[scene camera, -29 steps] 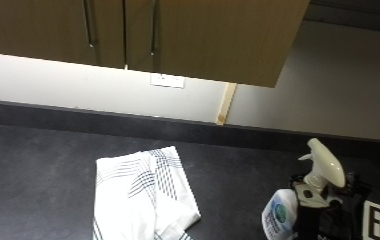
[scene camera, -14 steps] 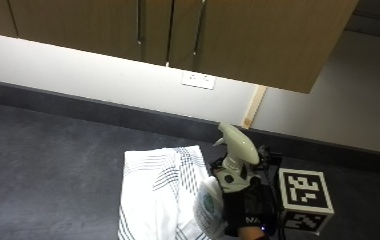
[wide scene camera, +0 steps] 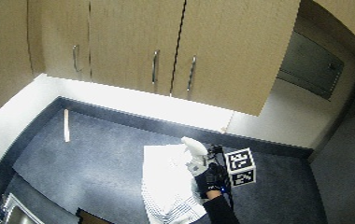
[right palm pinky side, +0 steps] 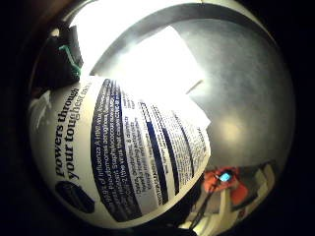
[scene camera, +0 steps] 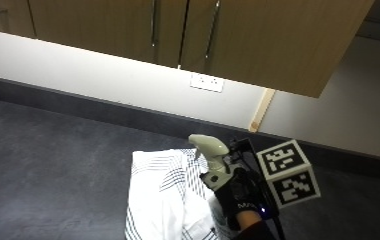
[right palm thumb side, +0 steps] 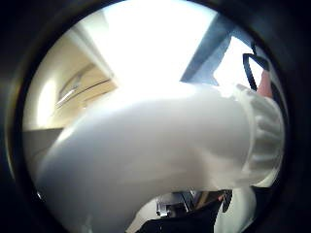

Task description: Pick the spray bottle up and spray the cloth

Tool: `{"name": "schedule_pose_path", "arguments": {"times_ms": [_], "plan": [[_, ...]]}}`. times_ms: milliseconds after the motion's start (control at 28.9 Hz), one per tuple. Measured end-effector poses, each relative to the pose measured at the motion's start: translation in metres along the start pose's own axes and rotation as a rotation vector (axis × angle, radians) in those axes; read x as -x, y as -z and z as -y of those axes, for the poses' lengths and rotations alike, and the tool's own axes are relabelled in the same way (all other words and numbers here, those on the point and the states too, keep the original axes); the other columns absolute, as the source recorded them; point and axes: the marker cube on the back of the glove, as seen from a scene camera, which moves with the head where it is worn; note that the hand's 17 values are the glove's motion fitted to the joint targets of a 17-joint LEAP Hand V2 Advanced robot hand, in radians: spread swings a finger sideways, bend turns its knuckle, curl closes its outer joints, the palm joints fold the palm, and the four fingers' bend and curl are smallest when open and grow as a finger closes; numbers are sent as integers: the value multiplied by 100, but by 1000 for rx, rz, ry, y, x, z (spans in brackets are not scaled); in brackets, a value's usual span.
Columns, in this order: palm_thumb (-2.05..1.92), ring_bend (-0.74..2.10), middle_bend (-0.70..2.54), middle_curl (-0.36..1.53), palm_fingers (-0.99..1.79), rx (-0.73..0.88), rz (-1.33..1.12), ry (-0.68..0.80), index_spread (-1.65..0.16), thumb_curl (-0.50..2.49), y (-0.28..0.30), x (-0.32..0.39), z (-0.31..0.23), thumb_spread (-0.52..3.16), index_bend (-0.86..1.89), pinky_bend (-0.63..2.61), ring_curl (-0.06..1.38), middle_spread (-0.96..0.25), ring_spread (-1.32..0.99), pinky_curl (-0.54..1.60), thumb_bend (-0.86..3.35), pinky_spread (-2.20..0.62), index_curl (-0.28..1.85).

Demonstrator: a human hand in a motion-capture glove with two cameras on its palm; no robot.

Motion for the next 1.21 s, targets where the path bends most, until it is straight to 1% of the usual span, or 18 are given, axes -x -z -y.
{"name": "schedule_pose_path", "arguments": {"times_ms": [104, 277, 381, 484, 623, 1004, 1107, 1211], "plan": [[117, 35, 43, 56, 114, 79, -202, -118, -15, 71, -12, -6, 9, 46, 27, 18, 50, -7, -10, 37, -3, 0, 56], [116, 35, 45, 56, 115, 149, -538, -306, -15, 71, -34, -24, 26, 45, 27, 18, 50, -6, -10, 38, -3, 0, 57], [116, 35, 46, 56, 116, 227, -716, -413, -15, 71, -48, -37, 32, 45, 27, 18, 50, -6, -10, 38, -3, 0, 57], [116, 34, 47, 57, 116, 289, -841, -511, -14, 72, -57, -50, 34, 44, 27, 18, 50, -6, -10, 38, -3, 0, 57], [116, 34, 47, 57, 116, 275, -929, -591, -14, 72, -60, -64, 34, 43, 27, 18, 51, -6, -10, 39, -3, -1, 58], [115, 34, 47, 56, 115, 271, -886, -563, -15, 73, -62, -71, 33, 43, 27, 18, 51, -5, -11, 39, -3, -2, 58], [115, 34, 48, 56, 115, 247, -821, -516, -15, 73, -59, -66, 31, 43, 27, 17, 52, -6, -11, 39, -3, -2, 58], [115, 34, 48, 56, 115, 185, -704, -427, -15, 73, -52, -59, 31, 43, 27, 17, 52, -6, -11, 39, -3, -2, 59]]}}
